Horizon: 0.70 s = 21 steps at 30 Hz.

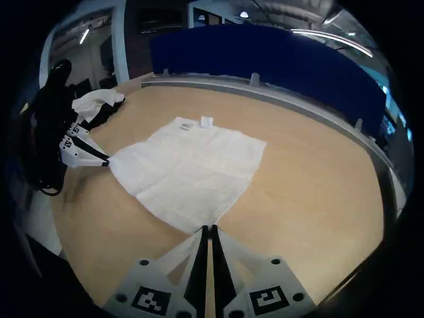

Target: Fold towel

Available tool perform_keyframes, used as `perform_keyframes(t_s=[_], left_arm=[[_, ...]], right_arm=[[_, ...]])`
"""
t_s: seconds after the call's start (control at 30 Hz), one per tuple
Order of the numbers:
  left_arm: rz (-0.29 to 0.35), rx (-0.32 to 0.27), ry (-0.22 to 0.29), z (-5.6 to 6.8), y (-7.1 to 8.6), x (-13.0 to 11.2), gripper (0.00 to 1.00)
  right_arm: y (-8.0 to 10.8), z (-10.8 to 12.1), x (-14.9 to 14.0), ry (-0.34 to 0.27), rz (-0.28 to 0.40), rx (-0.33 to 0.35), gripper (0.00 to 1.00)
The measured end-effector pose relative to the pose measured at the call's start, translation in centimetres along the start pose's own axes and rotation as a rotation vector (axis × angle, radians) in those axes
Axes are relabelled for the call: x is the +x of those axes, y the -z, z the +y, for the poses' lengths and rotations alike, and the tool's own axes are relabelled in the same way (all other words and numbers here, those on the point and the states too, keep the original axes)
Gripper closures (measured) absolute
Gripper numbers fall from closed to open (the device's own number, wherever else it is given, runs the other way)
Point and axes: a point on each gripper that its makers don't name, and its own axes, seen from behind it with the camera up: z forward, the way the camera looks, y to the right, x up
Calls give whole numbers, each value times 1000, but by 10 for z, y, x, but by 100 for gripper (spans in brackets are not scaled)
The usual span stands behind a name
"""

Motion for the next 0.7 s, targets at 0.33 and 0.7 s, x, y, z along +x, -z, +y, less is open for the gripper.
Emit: perform_keyframes(t_s=[0.33, 0.7], left_arm=[[23, 4, 10, 5, 26, 15, 90], [50, 5, 28, 14, 57, 33, 90]], right_arm=[[33, -4, 24, 9, 31, 3, 95], [71, -10, 43, 3, 53, 16, 95]])
